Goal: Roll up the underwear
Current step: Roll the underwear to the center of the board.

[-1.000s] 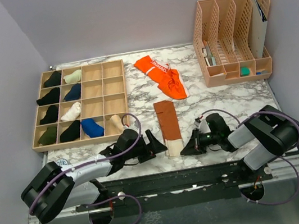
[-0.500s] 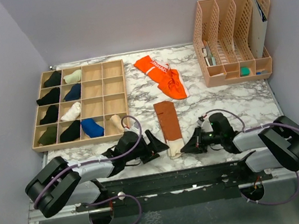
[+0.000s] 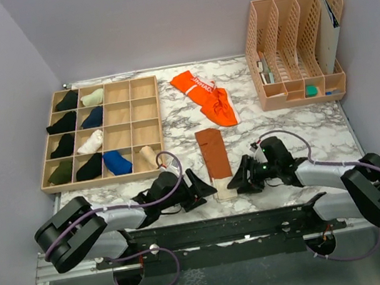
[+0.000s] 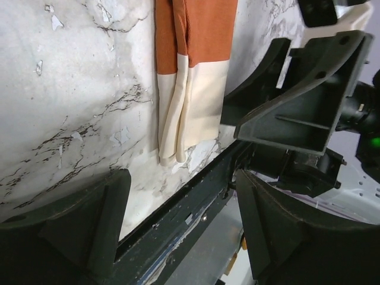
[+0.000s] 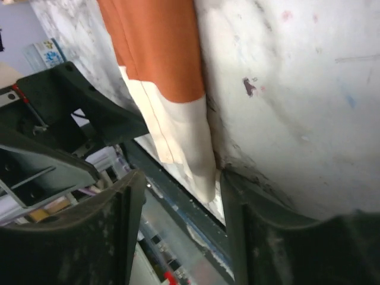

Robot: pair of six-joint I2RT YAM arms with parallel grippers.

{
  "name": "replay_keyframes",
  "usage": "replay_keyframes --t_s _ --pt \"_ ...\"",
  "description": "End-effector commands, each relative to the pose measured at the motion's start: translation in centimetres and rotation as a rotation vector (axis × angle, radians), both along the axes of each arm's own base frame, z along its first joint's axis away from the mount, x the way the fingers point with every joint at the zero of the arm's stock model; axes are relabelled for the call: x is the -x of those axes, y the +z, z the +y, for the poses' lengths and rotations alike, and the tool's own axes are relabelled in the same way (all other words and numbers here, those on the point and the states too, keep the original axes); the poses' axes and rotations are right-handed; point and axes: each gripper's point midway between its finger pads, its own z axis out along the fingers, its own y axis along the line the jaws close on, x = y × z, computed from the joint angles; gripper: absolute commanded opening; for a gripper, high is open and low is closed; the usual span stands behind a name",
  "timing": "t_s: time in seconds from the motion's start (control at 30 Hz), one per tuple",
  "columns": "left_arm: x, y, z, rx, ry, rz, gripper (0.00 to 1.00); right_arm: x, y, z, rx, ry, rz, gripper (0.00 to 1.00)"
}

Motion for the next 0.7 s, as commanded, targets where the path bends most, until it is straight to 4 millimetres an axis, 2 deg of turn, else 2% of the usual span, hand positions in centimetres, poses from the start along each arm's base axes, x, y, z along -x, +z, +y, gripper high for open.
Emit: replay_keyframes --t_s 0.0,0.1,0.27,0.5,0.57,0.67 --pt "0.3 -1.9 1.5 -0.069 0.036 0.017 0.79 0.8 -3.5 -3.8 0.283 0.020 -0.016 0.62" --pt "0.4 -2.0 1.4 -0.074 0.026 0.021 0.79 0.6 -3.8 -3.5 0.270 0.028 -0.019 0.62" --pt "0.4 -2.1 1.3 -0.078 0.017 0.016 0.79 1.3 -5.3 -2.6 0.214 0.049 0.030 0.51" --pt "0.3 -2.1 1.4 -0.086 0.015 0.001 0.78 1.5 -6.6 -2.4 0.227 0.048 0.062 0.46" --pt "0.4 -2.3 1.6 -0.099 0.008 -0.005 0.78 1.7 -6.9 -2.4 0.229 0.045 0.072 0.40" --pt "0.6 -3.2 2.6 -0.155 0.006 -0.004 0.78 1.7 -7.0 -1.9 0.203 0.041 0.094 0.20"
